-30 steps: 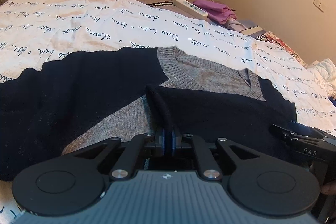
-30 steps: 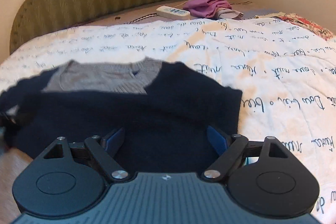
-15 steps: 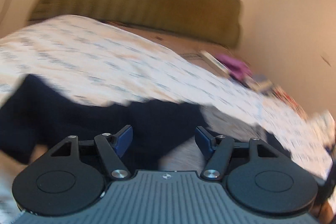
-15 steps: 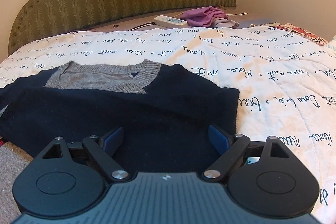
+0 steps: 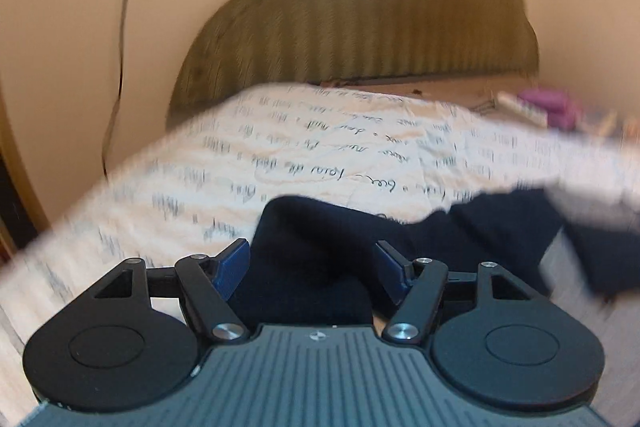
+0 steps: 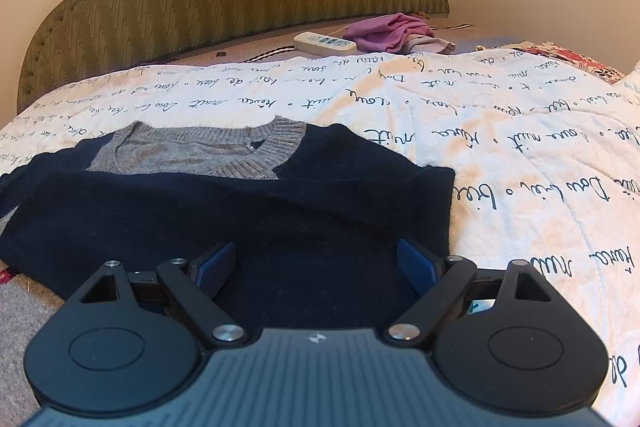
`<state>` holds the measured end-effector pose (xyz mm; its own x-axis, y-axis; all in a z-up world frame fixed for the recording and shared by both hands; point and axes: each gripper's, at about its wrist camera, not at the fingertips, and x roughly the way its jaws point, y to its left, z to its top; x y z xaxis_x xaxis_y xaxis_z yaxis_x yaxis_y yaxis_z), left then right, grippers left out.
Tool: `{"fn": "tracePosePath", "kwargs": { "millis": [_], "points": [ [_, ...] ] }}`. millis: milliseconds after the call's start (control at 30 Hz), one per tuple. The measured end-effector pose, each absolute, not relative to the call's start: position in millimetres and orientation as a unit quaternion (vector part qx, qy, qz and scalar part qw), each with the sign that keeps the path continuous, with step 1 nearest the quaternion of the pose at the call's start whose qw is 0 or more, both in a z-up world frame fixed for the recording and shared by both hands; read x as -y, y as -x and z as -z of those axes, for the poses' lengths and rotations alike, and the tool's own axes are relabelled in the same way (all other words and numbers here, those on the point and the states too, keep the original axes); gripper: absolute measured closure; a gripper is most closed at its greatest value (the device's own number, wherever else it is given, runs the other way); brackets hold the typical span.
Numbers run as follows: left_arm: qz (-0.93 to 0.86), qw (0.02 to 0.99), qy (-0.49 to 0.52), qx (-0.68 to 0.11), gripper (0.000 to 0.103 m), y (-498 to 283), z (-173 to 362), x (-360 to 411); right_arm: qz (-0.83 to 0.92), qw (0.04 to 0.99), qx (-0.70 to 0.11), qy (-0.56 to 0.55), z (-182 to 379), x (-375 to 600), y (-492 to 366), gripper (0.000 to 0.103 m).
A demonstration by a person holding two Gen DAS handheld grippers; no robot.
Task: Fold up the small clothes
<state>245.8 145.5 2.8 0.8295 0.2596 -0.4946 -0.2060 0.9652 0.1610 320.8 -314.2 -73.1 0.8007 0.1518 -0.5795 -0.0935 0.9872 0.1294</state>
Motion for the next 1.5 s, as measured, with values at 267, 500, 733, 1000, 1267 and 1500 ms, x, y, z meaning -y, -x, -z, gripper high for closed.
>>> {"fn": "tracePosePath", "kwargs": {
  "millis": [267,500,733,1000,1267,1500],
  "points": [
    [-0.161,0.92,-0.14,-0.328,0.035,-263,45,-128,-0.064,0.948,-0.307,-0.05,73,314,-319,0.015],
    [-0.19,0.923,-0.118,-0.312,0.092,-255,39,-150,-0.067,0.948,-0.306,-0.061,73,317,-319,0.015],
    [-0.255,0.926,-0.188,-0.204,0.092,-245,3,-138,-0.067,0.948,-0.306,-0.06,73,317,-319,0.015],
    [-0.163,0.938,-0.305,0.007,0.092,-219,-50,-33,-0.067,0.948,-0.306,-0.06,73,317,-319,0.015],
    [0.069,0.964,-0.231,-0.116,0.092,-240,-4,89,-0.068,0.947,-0.306,-0.063,73,318,-319,0.014],
    [0.159,0.944,-0.11,-0.266,0.072,-275,37,91,-0.07,0.947,-0.305,-0.069,73,319,-319,0.014]
  ]
}}
